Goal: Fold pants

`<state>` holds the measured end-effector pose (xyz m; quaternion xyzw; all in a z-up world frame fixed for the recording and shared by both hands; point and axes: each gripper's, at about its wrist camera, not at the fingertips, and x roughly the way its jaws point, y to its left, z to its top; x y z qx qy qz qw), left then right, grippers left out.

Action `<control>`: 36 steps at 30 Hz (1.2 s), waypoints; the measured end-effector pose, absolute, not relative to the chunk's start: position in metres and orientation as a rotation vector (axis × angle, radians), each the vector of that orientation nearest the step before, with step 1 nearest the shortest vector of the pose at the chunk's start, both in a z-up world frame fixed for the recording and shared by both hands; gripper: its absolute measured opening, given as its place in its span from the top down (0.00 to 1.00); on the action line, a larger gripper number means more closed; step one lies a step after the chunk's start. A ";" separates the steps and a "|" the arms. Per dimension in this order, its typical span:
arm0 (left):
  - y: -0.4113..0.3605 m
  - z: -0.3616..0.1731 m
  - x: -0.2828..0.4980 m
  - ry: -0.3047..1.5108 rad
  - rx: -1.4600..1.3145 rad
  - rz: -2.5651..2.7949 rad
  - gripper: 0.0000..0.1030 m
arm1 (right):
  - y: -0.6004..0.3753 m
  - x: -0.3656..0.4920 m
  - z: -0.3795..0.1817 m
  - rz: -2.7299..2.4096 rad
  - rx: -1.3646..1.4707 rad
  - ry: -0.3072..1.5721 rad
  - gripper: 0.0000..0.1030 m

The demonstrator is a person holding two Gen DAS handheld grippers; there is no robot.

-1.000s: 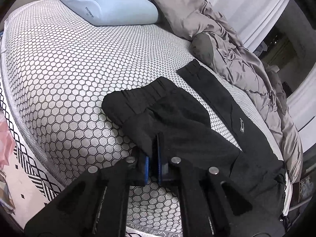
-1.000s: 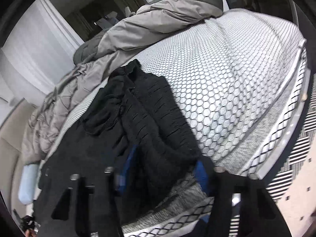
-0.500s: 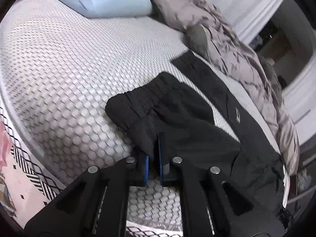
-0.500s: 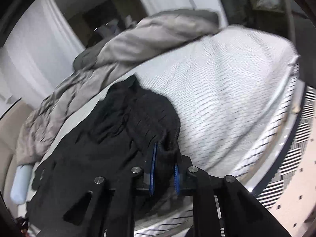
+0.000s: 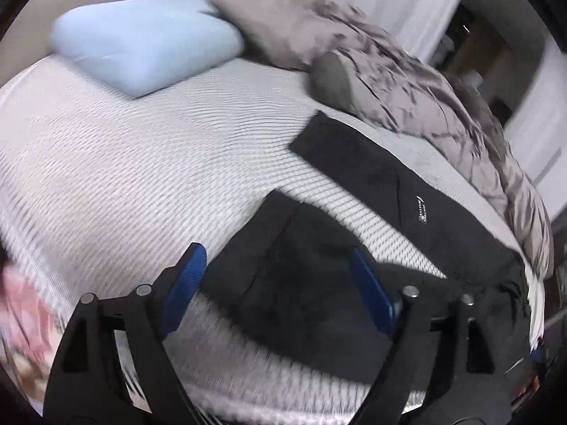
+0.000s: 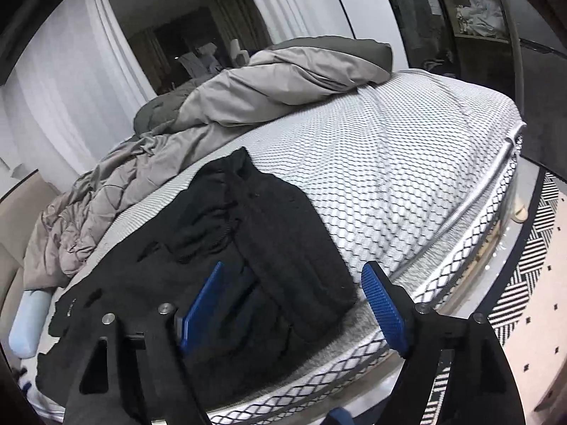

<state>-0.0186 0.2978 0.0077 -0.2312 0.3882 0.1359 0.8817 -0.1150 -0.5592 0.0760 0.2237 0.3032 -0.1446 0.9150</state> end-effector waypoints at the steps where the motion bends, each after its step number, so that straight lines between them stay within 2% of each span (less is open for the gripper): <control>1: 0.302 0.003 -0.004 0.845 -0.475 0.283 0.20 | -0.556 -0.112 0.076 -0.284 0.461 0.625 0.22; 5: 0.304 -0.036 0.055 1.050 -0.540 0.186 0.21 | -0.548 -0.112 0.077 -0.264 0.446 0.633 0.21; 6: 0.304 -0.039 0.058 1.051 -0.525 0.220 0.23 | -0.548 -0.113 0.078 -0.268 0.443 0.632 0.19; 7: 0.301 -0.035 0.058 1.033 -0.497 0.230 0.36 | -0.549 -0.116 0.080 -0.277 0.445 0.623 0.18; 8: 0.298 -0.030 0.057 1.015 -0.467 0.225 0.58 | -0.551 -0.117 0.080 -0.282 0.451 0.616 0.17; 9: 0.295 -0.025 0.053 0.989 -0.457 0.208 0.68 | -0.553 -0.119 0.081 -0.284 0.460 0.610 0.17; 11: 0.291 -0.010 0.043 0.915 -0.436 0.202 0.77 | -0.558 -0.122 0.081 -0.288 0.475 0.604 0.17; 12: 0.289 0.002 0.036 0.847 -0.414 0.194 0.78 | -0.560 -0.122 0.082 -0.292 0.479 0.604 0.17; 15: 0.299 0.020 0.029 0.776 -0.420 0.192 0.77 | -0.562 -0.121 0.081 -0.286 0.485 0.612 0.17; 17: 0.313 0.012 0.038 0.845 -0.452 0.240 0.70 | -0.562 -0.119 0.081 -0.291 0.483 0.615 0.17; 19: 0.320 0.001 0.042 0.926 -0.470 0.274 0.68 | -0.564 -0.118 0.079 -0.287 0.499 0.621 0.17; 21: 0.319 0.003 0.031 0.923 -0.473 0.283 0.66 | -0.565 -0.120 0.077 -0.276 0.515 0.629 0.17; 22: 0.318 0.008 0.024 0.894 -0.470 0.286 0.61 | -0.565 -0.122 0.077 -0.272 0.511 0.635 0.17; 24: 0.320 0.024 0.000 0.830 -0.476 0.306 0.41 | -0.565 -0.125 0.075 -0.266 0.498 0.643 0.17; 25: 0.318 0.030 -0.013 0.799 -0.489 0.313 0.27 | -0.565 -0.128 0.073 -0.262 0.496 0.648 0.17; 26: 0.316 0.035 -0.027 0.772 -0.505 0.316 0.21 | -0.566 -0.130 0.072 -0.257 0.499 0.649 0.16; 31: 0.321 0.041 -0.098 0.720 -0.638 0.267 0.22 | -0.566 -0.137 0.059 -0.242 0.537 0.649 0.16; 34: 0.306 0.018 -0.135 0.706 -0.750 0.176 0.36 | -0.561 -0.142 0.053 -0.219 0.566 0.624 0.16; 36: 0.289 -0.002 -0.131 0.745 -0.769 0.149 0.44 | -0.558 -0.142 0.050 -0.204 0.582 0.622 0.16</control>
